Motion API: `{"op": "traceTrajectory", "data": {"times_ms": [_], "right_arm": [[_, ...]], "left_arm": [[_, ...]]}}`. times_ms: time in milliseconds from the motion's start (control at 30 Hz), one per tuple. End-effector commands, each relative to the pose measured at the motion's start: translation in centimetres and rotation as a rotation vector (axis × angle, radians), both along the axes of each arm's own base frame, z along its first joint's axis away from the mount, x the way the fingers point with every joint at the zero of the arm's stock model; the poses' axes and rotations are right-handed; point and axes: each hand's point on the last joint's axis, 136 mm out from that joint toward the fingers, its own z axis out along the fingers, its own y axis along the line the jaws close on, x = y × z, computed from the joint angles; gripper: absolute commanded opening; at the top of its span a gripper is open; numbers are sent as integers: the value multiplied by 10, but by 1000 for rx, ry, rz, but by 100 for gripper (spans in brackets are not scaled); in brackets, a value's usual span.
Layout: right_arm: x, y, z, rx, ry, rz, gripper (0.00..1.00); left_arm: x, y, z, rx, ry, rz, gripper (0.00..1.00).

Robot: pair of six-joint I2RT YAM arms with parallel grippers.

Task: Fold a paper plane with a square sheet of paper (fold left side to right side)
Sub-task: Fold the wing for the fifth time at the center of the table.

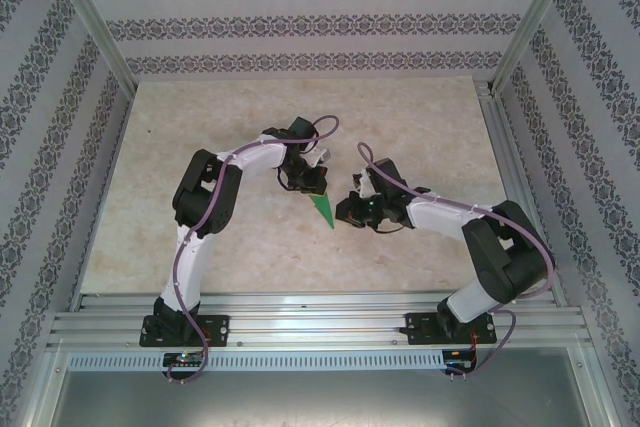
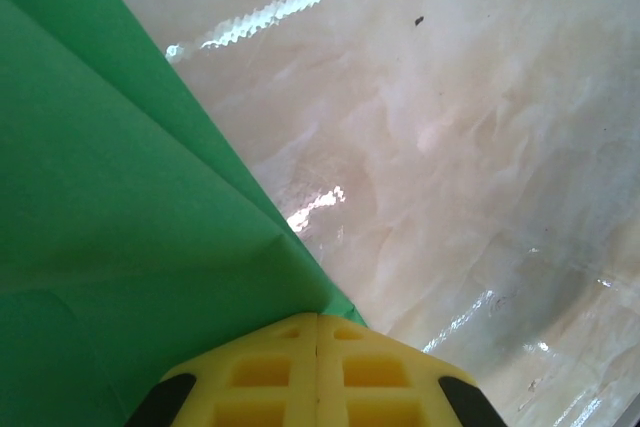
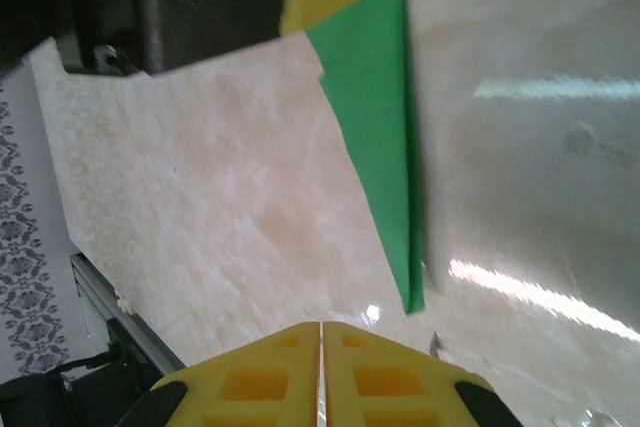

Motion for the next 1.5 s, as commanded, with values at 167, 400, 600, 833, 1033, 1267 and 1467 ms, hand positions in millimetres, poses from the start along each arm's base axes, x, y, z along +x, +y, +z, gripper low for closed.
{"op": "traceTrajectory", "data": {"times_ms": [167,400,600,833,1033,1267,1467], "right_arm": [[27,31,-14,26,-11,31,9],[14,25,-53,-31,66,29,9],[-12,5,-80,-94,141,19,9],[-25,-6,-91,-120,164,5,9],[-23,-5,-90,-125,158,5,9],[-22,-7,-89,-141,154,9,9],[-23,-7,-91,-152,160,11,9]], "left_arm": [[1,29,-38,133,23,21,0],[1,27,-33,122,18,18,0],[5,17,-13,60,9,16,4],[18,-1,52,-111,-53,39,6],[18,-2,92,-171,-106,57,4],[-1,-16,73,-184,-48,22,0],[-12,-30,46,-161,-10,1,0]]}}
